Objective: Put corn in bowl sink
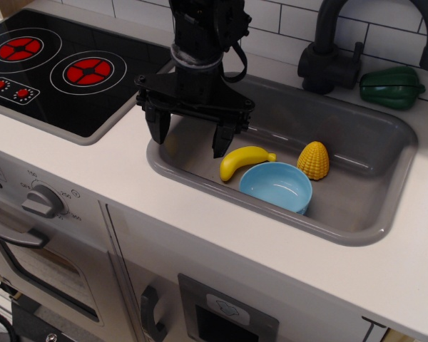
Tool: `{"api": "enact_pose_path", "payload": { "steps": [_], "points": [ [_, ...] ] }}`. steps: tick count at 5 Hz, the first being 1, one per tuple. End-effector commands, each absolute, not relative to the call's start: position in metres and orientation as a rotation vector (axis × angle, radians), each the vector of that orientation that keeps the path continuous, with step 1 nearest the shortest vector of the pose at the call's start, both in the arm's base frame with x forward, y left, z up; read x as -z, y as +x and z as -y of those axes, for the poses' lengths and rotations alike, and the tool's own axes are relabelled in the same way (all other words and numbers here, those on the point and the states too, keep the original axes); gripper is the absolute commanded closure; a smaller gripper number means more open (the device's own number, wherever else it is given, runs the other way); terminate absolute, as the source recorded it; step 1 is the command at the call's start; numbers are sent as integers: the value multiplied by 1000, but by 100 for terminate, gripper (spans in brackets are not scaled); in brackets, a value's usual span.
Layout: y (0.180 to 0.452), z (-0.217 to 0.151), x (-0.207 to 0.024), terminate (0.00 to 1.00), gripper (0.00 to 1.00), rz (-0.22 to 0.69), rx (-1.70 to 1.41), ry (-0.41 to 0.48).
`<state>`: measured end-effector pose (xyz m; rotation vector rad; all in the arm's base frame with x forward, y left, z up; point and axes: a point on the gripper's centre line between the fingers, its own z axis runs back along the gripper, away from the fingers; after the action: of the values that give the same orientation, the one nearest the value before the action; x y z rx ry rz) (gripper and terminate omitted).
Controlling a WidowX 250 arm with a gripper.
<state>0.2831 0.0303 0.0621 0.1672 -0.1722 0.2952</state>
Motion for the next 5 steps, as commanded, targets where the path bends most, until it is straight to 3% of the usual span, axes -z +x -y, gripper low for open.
{"api": "enact_pose_path", "payload": {
  "steps": [1,3,5],
  "points": [
    [283,-30,-62,0,0,172,-295,167],
    [344,13,-48,0,0,223,-398,154],
    [373,44,-52,0,0,250,-392,91]
  ]
}}
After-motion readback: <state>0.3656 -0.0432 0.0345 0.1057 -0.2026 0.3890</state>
